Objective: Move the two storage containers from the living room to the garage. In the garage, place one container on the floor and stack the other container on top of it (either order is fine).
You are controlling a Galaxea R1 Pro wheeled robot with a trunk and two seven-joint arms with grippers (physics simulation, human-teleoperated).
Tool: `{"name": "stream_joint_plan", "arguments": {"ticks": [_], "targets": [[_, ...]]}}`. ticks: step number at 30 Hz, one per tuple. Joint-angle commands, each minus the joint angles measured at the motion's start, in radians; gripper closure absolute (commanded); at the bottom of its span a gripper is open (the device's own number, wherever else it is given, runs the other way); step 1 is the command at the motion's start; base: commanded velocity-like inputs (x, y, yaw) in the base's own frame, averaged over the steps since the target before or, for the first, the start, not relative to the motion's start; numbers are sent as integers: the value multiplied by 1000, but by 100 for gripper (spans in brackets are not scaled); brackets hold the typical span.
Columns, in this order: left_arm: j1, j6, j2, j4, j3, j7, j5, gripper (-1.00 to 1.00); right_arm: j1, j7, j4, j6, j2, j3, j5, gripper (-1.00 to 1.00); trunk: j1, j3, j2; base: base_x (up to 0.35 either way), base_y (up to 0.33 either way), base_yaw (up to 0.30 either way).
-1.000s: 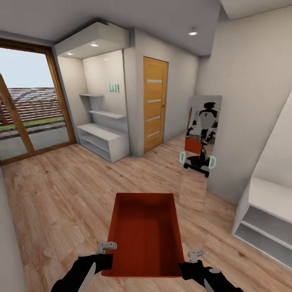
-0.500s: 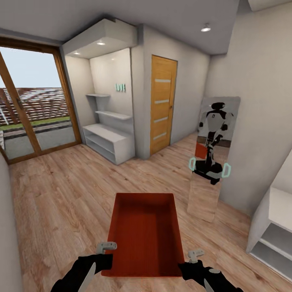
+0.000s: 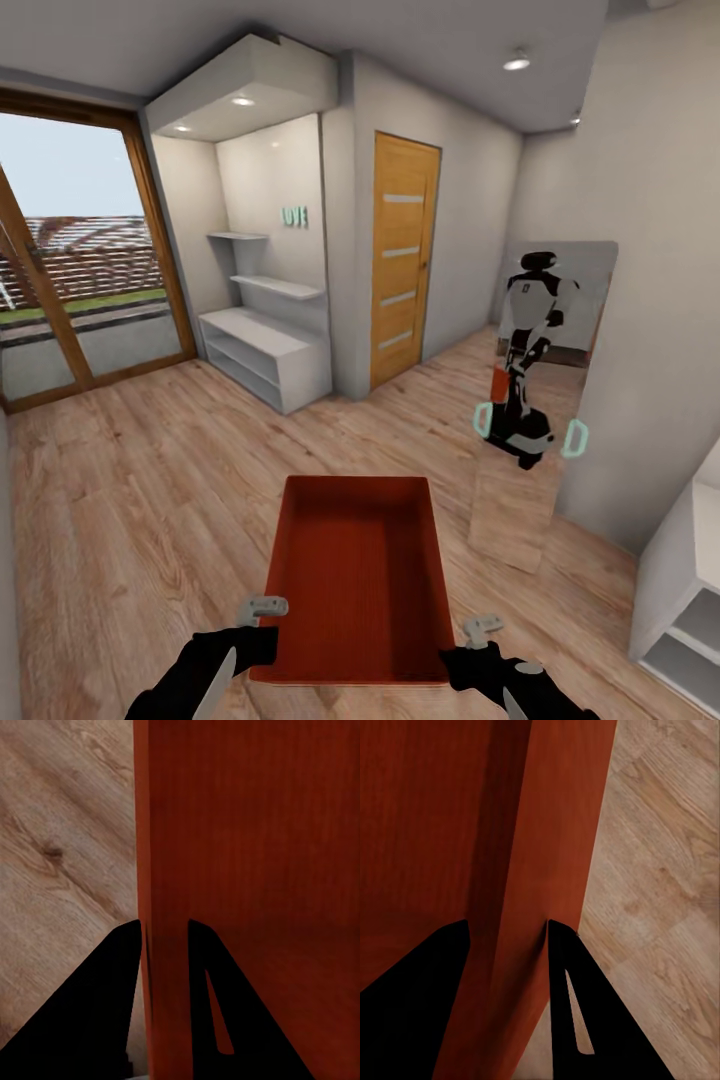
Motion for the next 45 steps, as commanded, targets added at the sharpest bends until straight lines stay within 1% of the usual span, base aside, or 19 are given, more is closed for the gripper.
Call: {"name": "stream_joint_plan", "arguments": {"ticks": [1,5,16,45], "targets": [[-2,5,-1,-4,71,48,14,100,0,16,-3,7,0,10,-17,100,1,-2,-2,325,0,0],[-2,5,0,-4,71,48,14,100,0,16,-2,7,0,10,-18,100,1,-2,-2,325,0,115],[-2,5,0,-4,71,48,14,100,0,16,-2,7,0,10,-18,100,1,-2,-2,325,0,240],[-2,5,0,-4,71,48,14,100,0,16,-2,7,0,10,-17,100,1,-2,-2,325,0,5]]}}
